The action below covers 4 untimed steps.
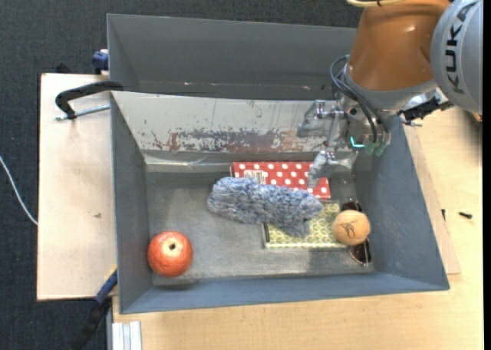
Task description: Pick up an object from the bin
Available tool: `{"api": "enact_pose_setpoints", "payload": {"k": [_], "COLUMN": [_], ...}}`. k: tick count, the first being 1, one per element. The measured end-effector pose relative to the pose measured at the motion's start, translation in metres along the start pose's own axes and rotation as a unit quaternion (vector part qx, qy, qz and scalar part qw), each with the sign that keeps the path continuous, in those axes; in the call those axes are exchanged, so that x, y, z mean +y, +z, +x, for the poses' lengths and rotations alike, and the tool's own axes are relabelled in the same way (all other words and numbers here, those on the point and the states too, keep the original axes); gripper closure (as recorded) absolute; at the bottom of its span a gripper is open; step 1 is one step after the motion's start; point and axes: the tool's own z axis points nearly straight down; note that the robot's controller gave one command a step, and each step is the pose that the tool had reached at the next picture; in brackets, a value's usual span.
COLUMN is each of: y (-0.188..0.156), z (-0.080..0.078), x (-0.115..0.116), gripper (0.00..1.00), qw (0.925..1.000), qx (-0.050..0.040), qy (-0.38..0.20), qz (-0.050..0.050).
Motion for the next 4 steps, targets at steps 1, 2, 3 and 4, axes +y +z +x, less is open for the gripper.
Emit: {"api": "enact_pose_setpoints", "payload": {"k": [1, 2, 3, 4], "y": [-0.005, 0.044, 0.104, 0.145], "z": [-0.001, 0.008, 0.022, 0.021], "x": [0.000, -0.006, -0.006, 0.001], "gripper": [0.00, 0.00, 0.00, 1.00], "qw": [1.0000, 0.9999, 1.0000, 0.9988], "qx": [-0.0043, -0.0073, -0.0053, -0.0095], "qy": [0.000, -0.015, 0.002, 0.048], "qz": [0.000, 0.000, 0.000, 0.001]}}
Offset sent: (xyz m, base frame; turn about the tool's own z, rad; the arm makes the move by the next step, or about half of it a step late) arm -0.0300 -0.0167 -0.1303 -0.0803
